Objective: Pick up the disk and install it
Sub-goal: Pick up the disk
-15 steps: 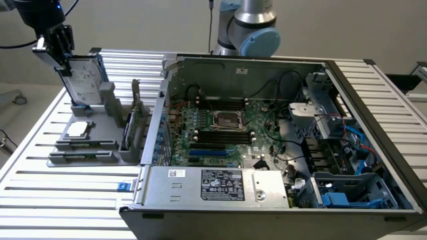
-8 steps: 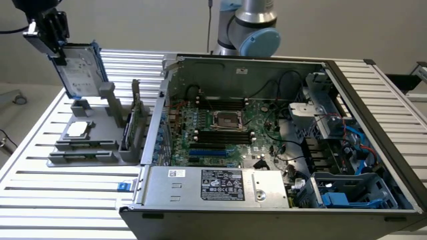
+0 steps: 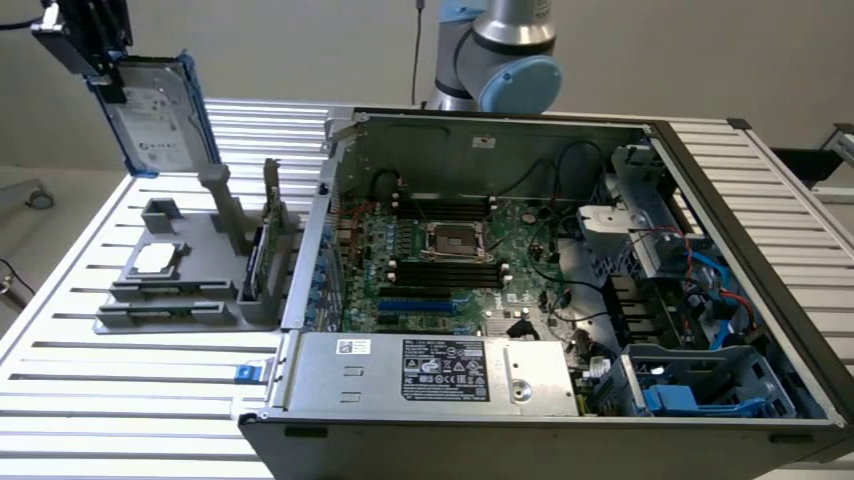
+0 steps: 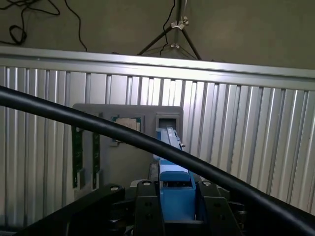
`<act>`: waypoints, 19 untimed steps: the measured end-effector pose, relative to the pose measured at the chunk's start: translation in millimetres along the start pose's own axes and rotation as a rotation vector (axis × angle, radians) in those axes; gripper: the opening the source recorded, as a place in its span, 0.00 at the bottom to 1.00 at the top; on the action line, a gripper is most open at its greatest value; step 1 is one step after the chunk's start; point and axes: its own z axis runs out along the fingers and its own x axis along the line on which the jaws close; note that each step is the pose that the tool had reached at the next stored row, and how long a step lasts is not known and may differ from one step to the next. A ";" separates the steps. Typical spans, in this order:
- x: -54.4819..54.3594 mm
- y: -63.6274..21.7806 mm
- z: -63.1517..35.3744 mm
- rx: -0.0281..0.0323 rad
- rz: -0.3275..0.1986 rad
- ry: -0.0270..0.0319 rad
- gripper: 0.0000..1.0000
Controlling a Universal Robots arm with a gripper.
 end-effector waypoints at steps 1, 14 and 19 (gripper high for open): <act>0.5 -3.3 -4.5 -0.0004 0.000 -0.0001 0.33; 7.8 -59.7 -59.9 -0.0057 0.000 -0.0057 0.33; 11.7 -81.7 -67.1 -0.0049 -0.001 -0.0212 0.33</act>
